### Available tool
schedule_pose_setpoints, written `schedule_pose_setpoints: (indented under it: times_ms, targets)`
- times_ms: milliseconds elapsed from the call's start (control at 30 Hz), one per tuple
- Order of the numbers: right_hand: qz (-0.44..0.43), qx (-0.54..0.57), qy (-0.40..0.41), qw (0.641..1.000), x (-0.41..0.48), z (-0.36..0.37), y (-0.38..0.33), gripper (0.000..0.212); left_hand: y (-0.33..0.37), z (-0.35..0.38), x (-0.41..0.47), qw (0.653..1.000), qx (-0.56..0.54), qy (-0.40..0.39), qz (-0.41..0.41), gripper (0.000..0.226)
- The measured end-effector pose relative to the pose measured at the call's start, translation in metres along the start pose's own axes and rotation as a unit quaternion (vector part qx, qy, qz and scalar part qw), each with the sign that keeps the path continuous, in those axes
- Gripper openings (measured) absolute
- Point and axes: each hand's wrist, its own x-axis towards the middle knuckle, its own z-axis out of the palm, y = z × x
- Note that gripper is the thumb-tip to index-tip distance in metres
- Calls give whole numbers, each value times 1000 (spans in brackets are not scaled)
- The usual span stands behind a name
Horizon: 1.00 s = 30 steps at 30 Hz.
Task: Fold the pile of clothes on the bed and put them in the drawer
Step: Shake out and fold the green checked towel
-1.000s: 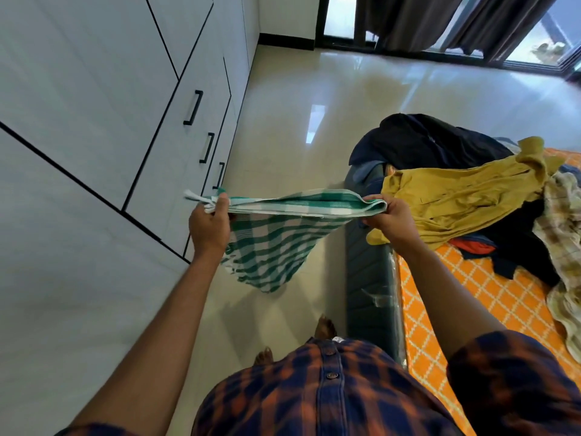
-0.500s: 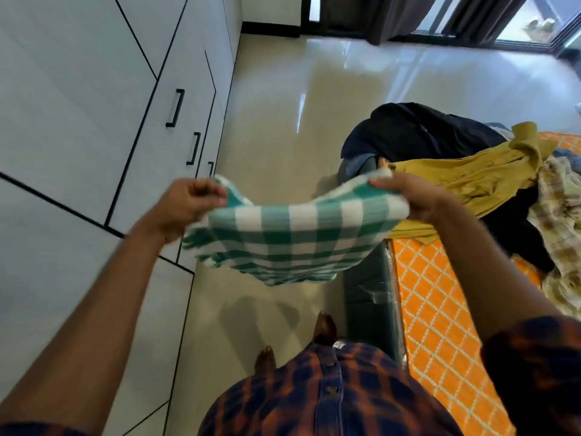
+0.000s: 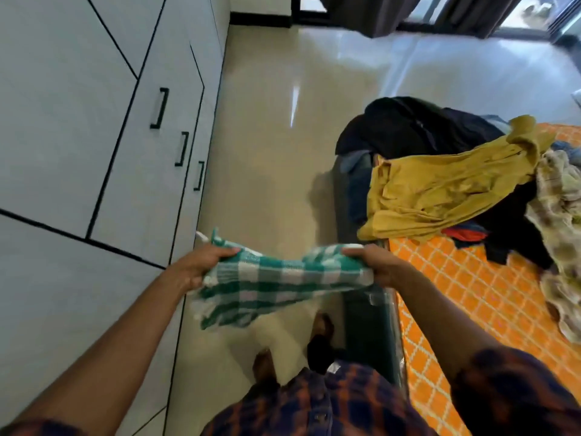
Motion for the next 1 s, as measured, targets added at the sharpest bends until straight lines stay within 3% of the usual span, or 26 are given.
schedule_pose_setpoints:
  times_ms: [100,167,233,333,433,533,633,700,767,833,933,1000]
  targets:
    - [-71,140,-54,986,-17,-8,-18,35,14,-18,-7,988,-128,-65,54,40]
    - [-133,122,-64,981,-25,-6,-18,31,4,-17,-12,992,-55,-93,57,47]
    - [-173,36,-9,984,-25,0,-9,25,-8,-5,-10,994,-28,-51,93,31]
    - [-239,84,77,964,-28,2,4,16,-19,4,-8,991,-53,-33,121,21]
    - [-278,127,77,949,-41,-4,24,36,-32,2,-10,978,50,-15,200,39]
    - [-308,180,33,934,-60,-12,50,31,-34,0,-25,964,55,-75,249,75]
    - [-314,254,-107,909,-92,-26,74,42,-46,2,-44,965,-56,-200,157,89]
    - [-282,272,-179,903,-108,-24,90,50,-65,12,-47,969,-122,-204,74,66]
    - [-204,219,-125,946,-105,-11,102,65,-67,27,-39,982,-105,-146,49,38]
    - [-168,197,19,966,-91,-2,112,71,-56,39,-25,993,-65,-80,62,35]
    - [-207,210,150,944,-81,3,116,36,-35,47,-11,991,59,-19,121,34]
    - [-242,207,172,932,-90,-4,116,29,-29,56,-13,971,162,33,172,24]
